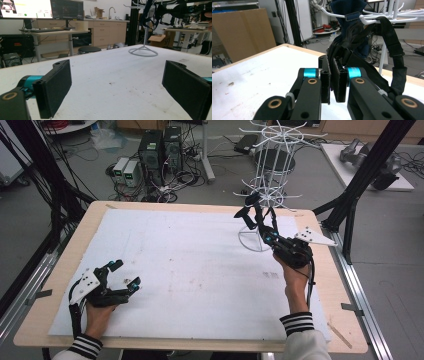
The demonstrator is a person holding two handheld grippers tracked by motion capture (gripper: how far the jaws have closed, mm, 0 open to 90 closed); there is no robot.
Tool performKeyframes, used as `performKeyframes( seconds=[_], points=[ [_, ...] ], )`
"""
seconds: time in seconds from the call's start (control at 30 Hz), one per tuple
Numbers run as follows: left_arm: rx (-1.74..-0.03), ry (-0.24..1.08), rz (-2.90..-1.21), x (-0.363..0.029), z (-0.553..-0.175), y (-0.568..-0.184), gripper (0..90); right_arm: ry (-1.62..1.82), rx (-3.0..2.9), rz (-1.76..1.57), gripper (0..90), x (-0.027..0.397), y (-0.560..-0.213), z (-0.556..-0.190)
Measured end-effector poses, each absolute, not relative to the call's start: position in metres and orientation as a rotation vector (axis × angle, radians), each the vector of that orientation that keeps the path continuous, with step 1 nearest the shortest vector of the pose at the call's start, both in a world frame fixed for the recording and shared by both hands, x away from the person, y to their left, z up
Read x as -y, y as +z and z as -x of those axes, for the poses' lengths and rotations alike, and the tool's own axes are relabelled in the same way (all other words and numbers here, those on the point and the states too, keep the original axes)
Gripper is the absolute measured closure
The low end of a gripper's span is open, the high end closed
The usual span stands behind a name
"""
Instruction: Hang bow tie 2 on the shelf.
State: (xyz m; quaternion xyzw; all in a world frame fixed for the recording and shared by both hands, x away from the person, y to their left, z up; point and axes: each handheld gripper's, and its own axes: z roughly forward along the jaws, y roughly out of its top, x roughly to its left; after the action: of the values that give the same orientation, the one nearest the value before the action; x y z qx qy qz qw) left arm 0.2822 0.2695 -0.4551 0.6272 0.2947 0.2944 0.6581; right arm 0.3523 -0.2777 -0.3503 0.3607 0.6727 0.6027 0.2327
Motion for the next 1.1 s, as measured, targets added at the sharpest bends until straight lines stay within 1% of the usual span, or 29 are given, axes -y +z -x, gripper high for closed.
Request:
performKeyframes(
  seconds=[0.03, 0.07, 0.1, 0.13, 0.2, 0.23, 0.3, 0.5, 0.67, 0.8, 0.93, 1.1],
  points=[
    [-0.668, 0.668, -1.421, -0.269, -0.282, -0.455, 9.4, 1.653, -1.850, -0.989, 85.2, 0.278, -0.350, -0.352],
    [-0.668, 0.668, -1.422, -0.269, -0.282, -0.455, 9.4, 1.649, -1.853, -0.988, 82.0, 0.277, -0.350, -0.352],
    [-0.667, 0.668, -1.423, -0.269, -0.282, -0.455, 9.4, 1.641, -1.857, -0.987, 72.9, 0.277, -0.350, -0.351],
    [-0.668, 0.668, -1.421, -0.270, -0.282, -0.455, 9.4, 1.628, -1.860, -0.987, 61.0, 0.276, -0.350, -0.351],
    [-0.669, 0.667, -1.421, -0.270, -0.283, -0.455, 9.4, 1.582, -1.854, -0.992, 31.6, 0.272, -0.350, -0.351],
    [-0.669, 0.667, -1.420, -0.270, -0.283, -0.455, 9.4, 1.571, -1.853, -1.013, 22.5, 0.271, -0.351, -0.350],
    [-0.668, 0.668, -1.421, -0.270, -0.282, -0.455, 9.4, 1.542, -1.858, -1.012, 11.3, 0.269, -0.350, -0.348],
    [-0.661, 0.666, -1.418, -0.270, -0.282, -0.455, 9.4, 1.548, -1.908, -0.930, 10.6, 0.271, -0.344, -0.334],
    [-0.660, 0.667, -1.418, -0.270, -0.282, -0.455, 9.4, 1.564, -1.893, -0.918, 10.6, 0.276, -0.349, -0.317],
    [-0.660, 0.669, -1.417, -0.270, -0.282, -0.455, 9.4, 1.571, -1.858, -0.897, 10.7, 0.280, -0.362, -0.298],
    [-0.664, 0.668, -1.413, -0.271, -0.282, -0.455, 9.4, 1.578, -1.791, -0.872, 10.6, 0.285, -0.383, -0.279],
    [-0.667, 0.671, -1.418, -0.270, -0.282, -0.455, 9.4, 1.619, -1.710, -0.921, 10.7, 0.291, -0.406, -0.267]
  ],
)
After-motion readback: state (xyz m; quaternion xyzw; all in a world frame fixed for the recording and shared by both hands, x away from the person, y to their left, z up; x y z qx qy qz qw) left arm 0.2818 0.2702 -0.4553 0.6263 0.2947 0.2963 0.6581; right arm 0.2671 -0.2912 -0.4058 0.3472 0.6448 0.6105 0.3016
